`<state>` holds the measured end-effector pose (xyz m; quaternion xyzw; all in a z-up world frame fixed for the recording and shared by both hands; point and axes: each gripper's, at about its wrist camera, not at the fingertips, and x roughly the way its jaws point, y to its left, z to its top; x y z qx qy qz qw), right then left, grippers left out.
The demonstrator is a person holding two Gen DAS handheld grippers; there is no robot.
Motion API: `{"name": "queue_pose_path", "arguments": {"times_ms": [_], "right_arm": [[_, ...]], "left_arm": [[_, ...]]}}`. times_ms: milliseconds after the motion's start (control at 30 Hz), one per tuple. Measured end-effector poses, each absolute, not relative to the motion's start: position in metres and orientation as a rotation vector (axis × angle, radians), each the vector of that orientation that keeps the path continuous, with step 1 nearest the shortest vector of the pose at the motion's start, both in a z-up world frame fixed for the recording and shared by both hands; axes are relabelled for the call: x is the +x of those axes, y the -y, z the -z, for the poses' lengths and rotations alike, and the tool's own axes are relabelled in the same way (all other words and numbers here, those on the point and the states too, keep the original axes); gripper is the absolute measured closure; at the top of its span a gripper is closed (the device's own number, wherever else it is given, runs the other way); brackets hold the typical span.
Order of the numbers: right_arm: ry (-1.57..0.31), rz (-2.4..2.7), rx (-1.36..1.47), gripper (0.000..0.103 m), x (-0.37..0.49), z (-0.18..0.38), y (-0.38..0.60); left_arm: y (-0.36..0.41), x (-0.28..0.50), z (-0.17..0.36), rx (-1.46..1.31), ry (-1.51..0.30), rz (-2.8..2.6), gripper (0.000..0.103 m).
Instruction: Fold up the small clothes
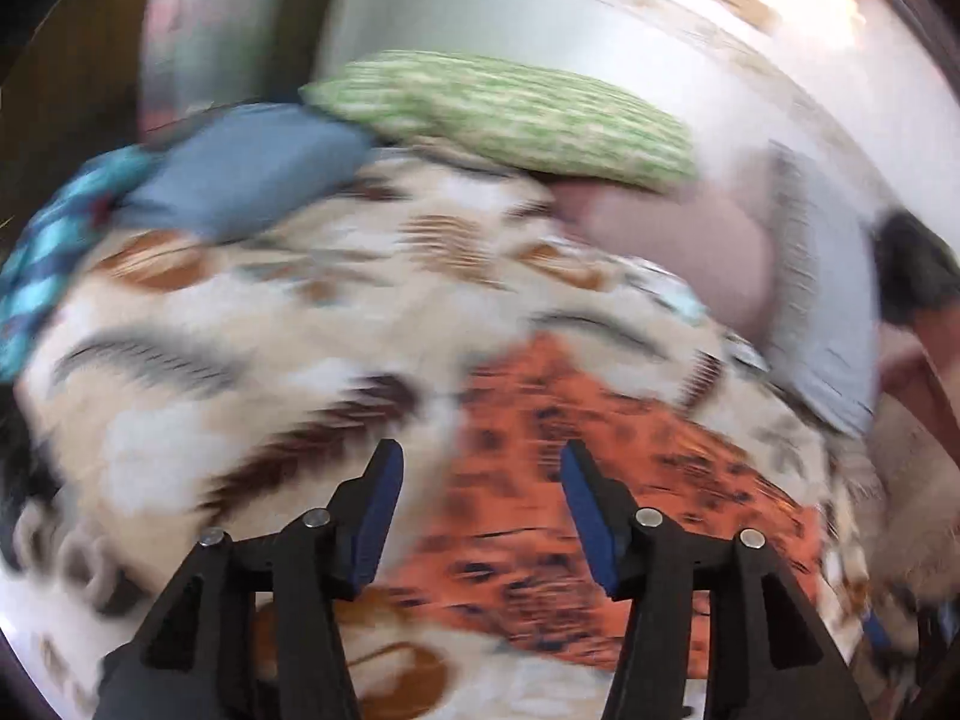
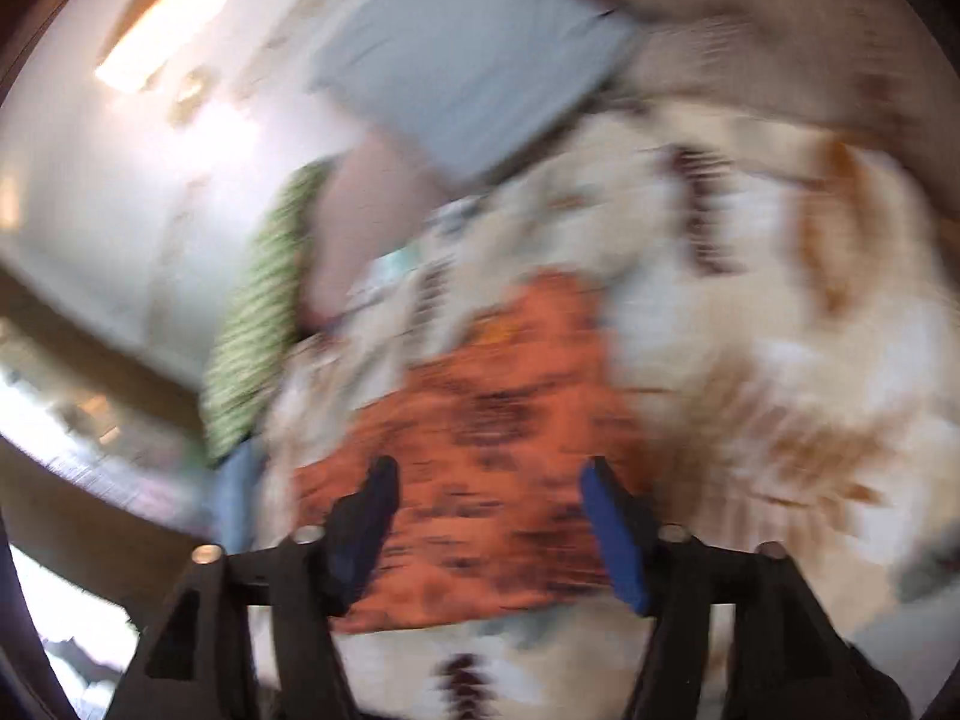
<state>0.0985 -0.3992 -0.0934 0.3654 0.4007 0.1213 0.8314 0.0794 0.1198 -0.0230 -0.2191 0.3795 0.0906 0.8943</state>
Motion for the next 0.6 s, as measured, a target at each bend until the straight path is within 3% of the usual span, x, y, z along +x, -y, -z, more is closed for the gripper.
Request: {"name": "queue_pose_path", "arguments": {"times_ms": [233,333,367,433,533,600], "right_arm": [[-0.946,-0.468,0.842,0.032,0.214,0.146,0.359],[-1.044,-0.354,0.89,0.032,0.255,0.208,0.375],[-1.065,-0.351,0.971,0.038,0.261,0.231,0.384],[-1.021,-0.367,1.031,0.037,0.259,0.227,0.392],[-0.945,-0.413,0.892,0.031,0.25,0.185,0.383],[-0.904,-0.414,0.83,0.027,0.256,0.177,0.38]], "left_arm": [[-0.066,0.151,0.08,-0.304,-0.864,-0.152,0.047],[-0.061,0.184,0.134,-0.219,-1.059,-0.18,0.043],[-0.061,0.187,0.142,-0.201,-1.077,-0.174,0.041],[-0.06,0.179,0.133,-0.184,-1.003,-0.169,0.041],[-0.062,0.173,0.126,-0.213,-0.967,-0.168,0.04],[-0.06,0.174,0.133,-0.171,-0.97,-0.184,0.033]]}}
